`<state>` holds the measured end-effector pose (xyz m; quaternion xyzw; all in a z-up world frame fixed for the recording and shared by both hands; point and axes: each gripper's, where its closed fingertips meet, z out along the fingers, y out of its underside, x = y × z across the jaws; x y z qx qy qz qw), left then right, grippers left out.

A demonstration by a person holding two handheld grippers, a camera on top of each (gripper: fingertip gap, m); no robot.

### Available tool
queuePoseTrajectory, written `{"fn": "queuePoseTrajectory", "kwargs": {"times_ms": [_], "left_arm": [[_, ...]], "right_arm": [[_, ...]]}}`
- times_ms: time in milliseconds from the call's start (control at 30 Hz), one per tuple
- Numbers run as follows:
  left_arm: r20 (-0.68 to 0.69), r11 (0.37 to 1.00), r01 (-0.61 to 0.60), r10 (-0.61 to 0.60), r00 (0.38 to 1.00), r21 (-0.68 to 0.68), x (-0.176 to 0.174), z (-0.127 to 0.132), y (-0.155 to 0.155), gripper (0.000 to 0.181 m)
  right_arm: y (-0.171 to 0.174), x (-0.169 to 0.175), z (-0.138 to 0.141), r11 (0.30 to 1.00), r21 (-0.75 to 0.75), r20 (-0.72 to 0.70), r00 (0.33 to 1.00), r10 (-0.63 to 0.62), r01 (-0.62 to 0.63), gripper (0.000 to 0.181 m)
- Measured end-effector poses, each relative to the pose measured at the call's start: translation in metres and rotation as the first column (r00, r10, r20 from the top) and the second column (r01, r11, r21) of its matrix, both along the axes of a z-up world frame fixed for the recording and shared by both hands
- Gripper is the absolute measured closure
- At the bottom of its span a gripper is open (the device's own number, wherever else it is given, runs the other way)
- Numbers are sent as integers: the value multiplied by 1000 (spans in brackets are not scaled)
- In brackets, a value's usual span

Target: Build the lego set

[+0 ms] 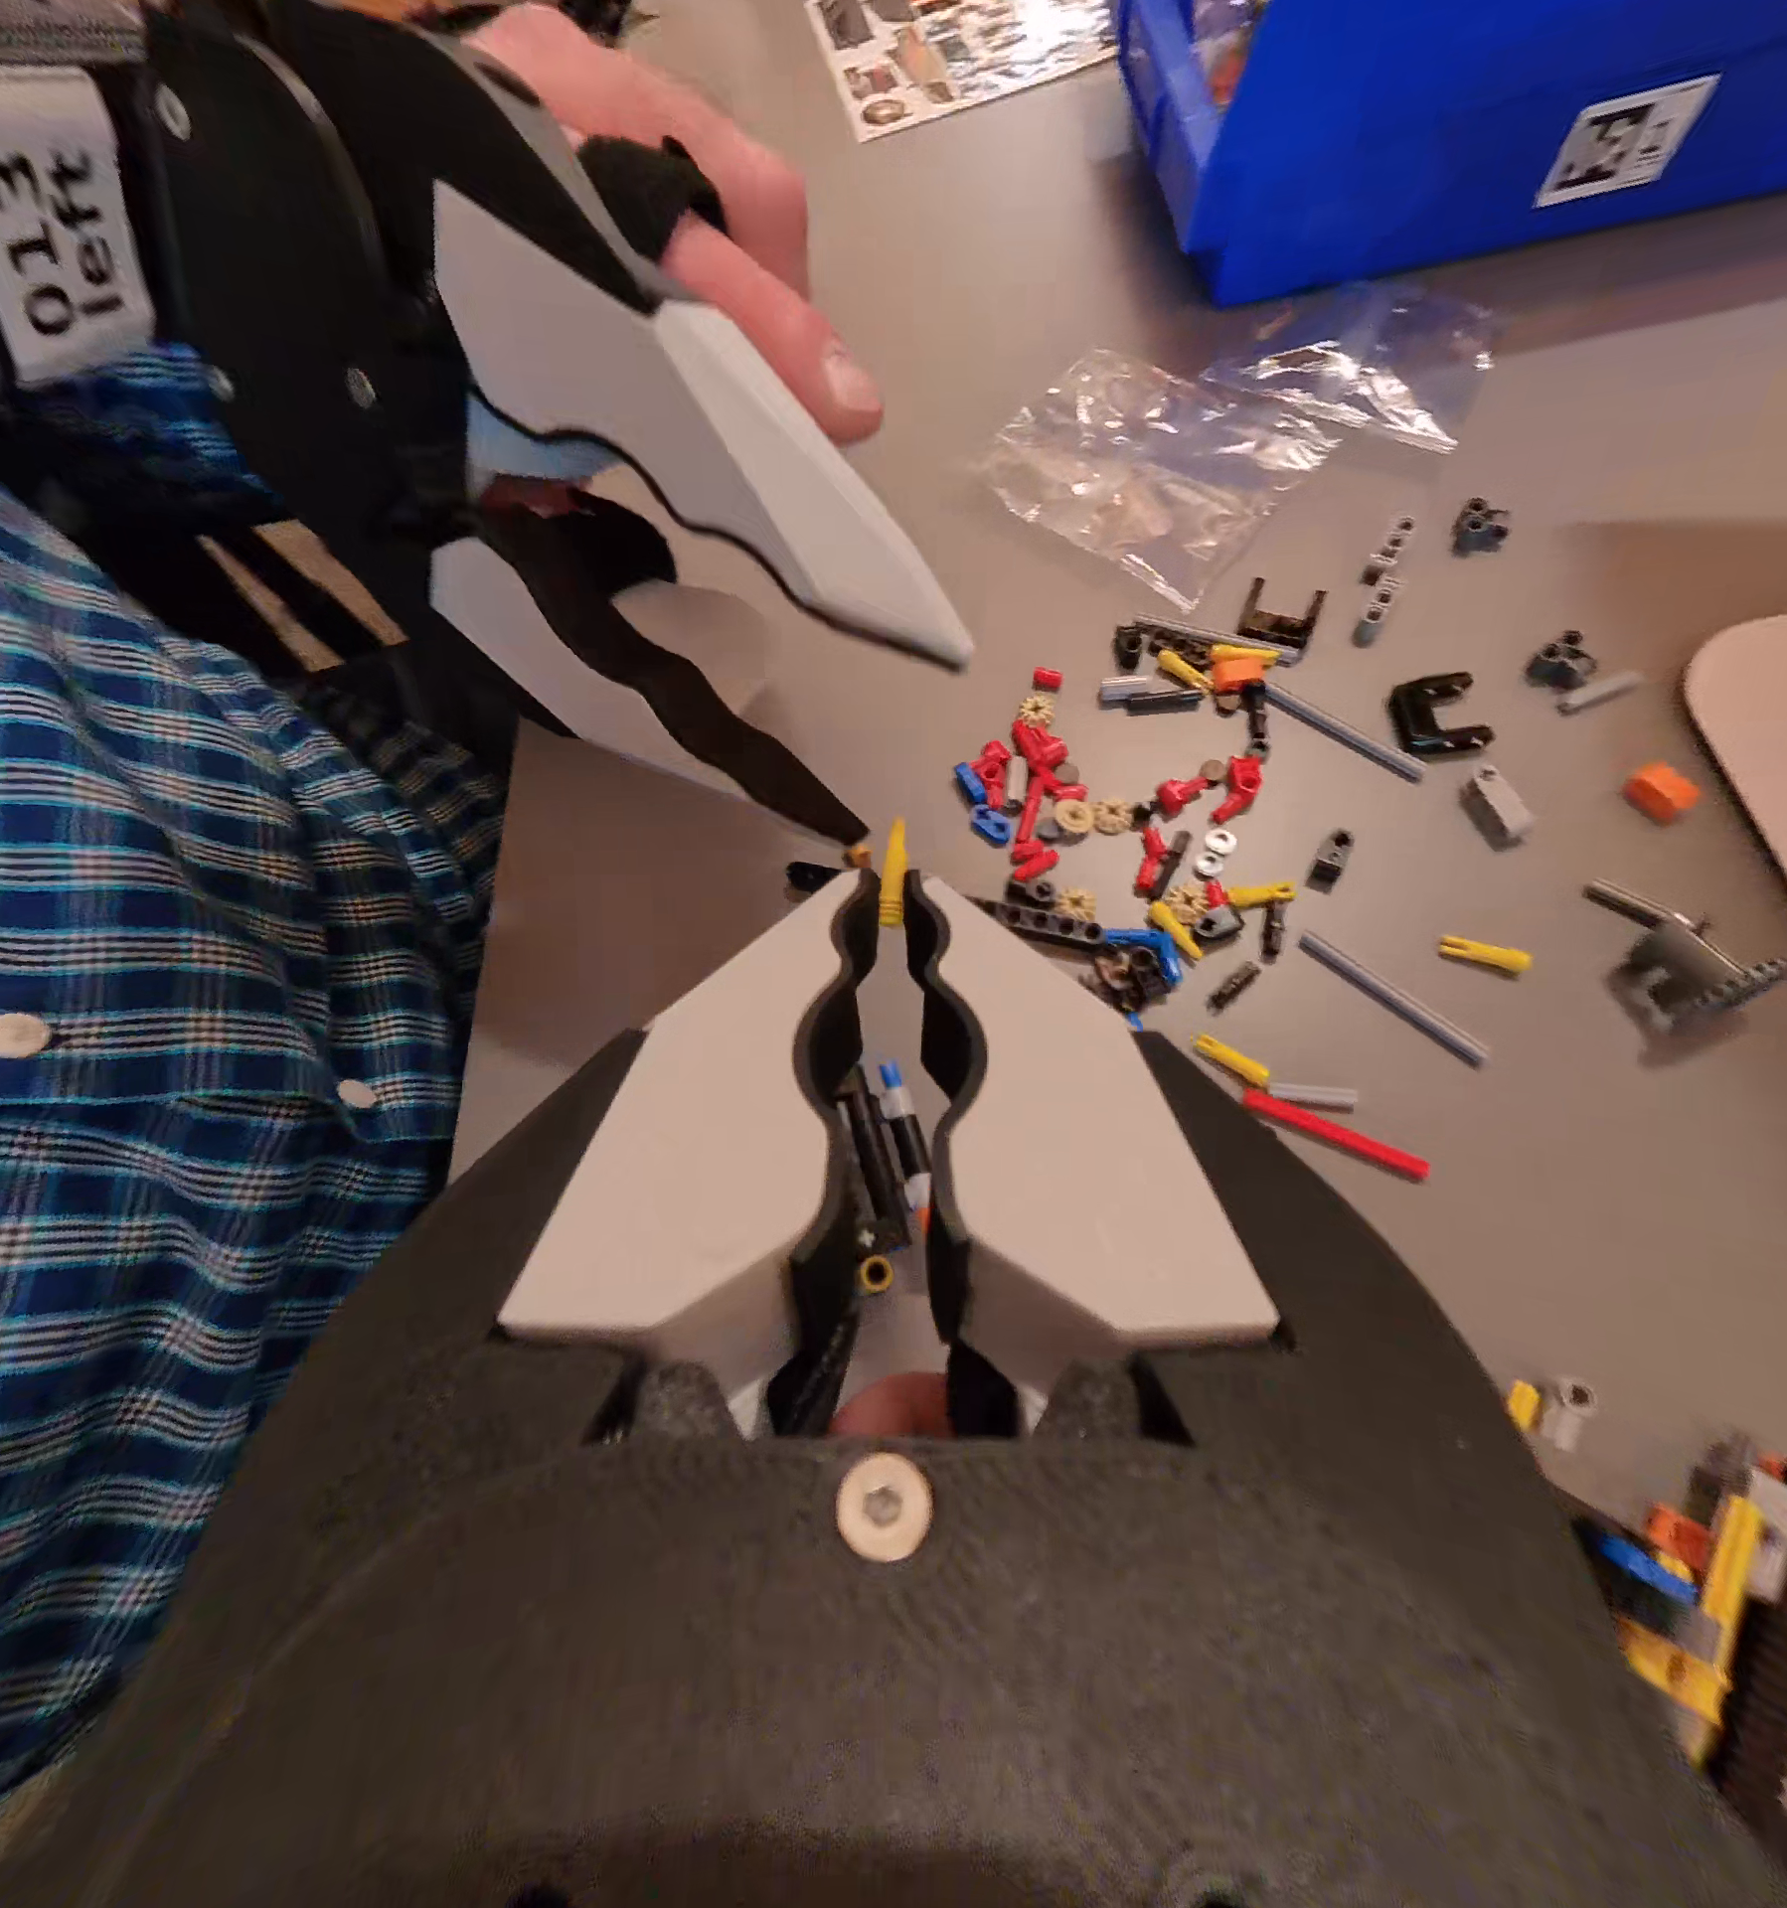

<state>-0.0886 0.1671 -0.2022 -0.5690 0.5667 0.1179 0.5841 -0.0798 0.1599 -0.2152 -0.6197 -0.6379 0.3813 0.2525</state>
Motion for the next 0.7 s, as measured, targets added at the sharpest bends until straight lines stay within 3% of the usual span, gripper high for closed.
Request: {"fn": "queuePoseTrajectory", "kwargs": {"times_ms": [100,267,433,533,600,700], "left_arm": [[-53,1000,28,-27,998,1,5,-9,-1,149],[-90,999,10,-6,996,43,5,-17,-1,172],[-33,998,-64,65,997,21,-7,-19,4,177],[49,993,-112,114,992,-37,-17,-19,6,179],[68,981,-168,175,982,-96,-30,-26,9,180],[150,960,-207,237,960,-189,-46,-31,7,180]], "right_arm": [[-5,-7,1,999,-38,4,999,39,-39,179],[-6,-15,-2,994,-94,21,998,56,-54,180],[-2,-25,-4,986,-165,9,999,33,-31,179],[2,-35,-1,980,-199,-29,1000,0,-6,178],[8,-38,0,979,-205,-45,999,-28,19,163],[18,-39,1,978,-201,-57,996,-61,49,164]]}}
